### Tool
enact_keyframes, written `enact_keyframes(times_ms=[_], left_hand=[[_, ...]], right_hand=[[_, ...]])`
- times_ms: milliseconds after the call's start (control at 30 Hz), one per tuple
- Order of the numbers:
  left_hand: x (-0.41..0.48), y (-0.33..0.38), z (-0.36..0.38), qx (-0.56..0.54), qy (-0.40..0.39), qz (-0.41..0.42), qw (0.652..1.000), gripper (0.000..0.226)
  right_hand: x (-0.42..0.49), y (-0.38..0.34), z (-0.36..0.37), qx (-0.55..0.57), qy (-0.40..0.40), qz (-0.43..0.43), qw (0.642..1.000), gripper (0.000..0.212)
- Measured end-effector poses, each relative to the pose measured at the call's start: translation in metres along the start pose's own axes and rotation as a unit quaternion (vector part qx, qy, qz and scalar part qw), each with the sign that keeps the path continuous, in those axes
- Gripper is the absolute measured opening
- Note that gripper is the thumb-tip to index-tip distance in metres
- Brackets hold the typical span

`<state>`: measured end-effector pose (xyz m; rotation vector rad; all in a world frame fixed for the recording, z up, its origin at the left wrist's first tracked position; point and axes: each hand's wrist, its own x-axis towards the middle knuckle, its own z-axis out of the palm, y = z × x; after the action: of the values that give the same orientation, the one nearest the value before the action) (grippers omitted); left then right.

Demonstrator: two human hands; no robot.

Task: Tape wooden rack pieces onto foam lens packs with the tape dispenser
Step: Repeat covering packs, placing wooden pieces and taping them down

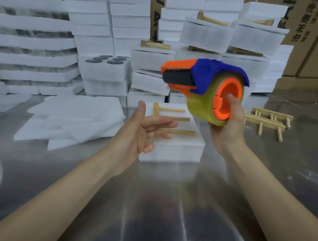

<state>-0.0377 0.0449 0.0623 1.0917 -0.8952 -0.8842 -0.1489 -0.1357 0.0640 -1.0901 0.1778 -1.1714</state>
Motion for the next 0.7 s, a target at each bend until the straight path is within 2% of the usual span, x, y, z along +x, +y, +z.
enact_keyframes(times_ms=[67,133,267,333,500,700], left_hand=[[-0.0004,0.0031,0.0018,-0.032,-0.021,-0.011,0.999,0.073],[-0.0007,0.0071,0.0027,-0.063,-0.024,-0.003,0.998,0.067],[-0.0030,0.0100,0.0019,-0.108,-0.002,0.012,0.994,0.033],[-0.0044,0.0101,0.0011,-0.124,0.008,0.013,0.992,0.025],[-0.0040,0.0099,-0.0008,-0.129,0.014,0.010,0.991,0.021],[-0.0035,0.0089,0.0002,-0.209,-0.005,-0.018,0.978,0.007]], right_hand=[[-0.0028,0.0011,0.0033,-0.024,-0.007,0.005,1.000,0.018],[-0.0044,0.0025,0.0043,-0.056,-0.022,0.009,0.998,0.020],[-0.0062,0.0037,0.0067,-0.067,-0.043,0.017,0.997,0.029],[-0.0062,0.0038,0.0074,-0.059,-0.043,0.016,0.997,0.028],[-0.0065,0.0042,0.0074,-0.051,-0.044,0.012,0.998,0.031],[-0.0080,0.0053,0.0077,-0.072,-0.061,0.001,0.996,0.030]])
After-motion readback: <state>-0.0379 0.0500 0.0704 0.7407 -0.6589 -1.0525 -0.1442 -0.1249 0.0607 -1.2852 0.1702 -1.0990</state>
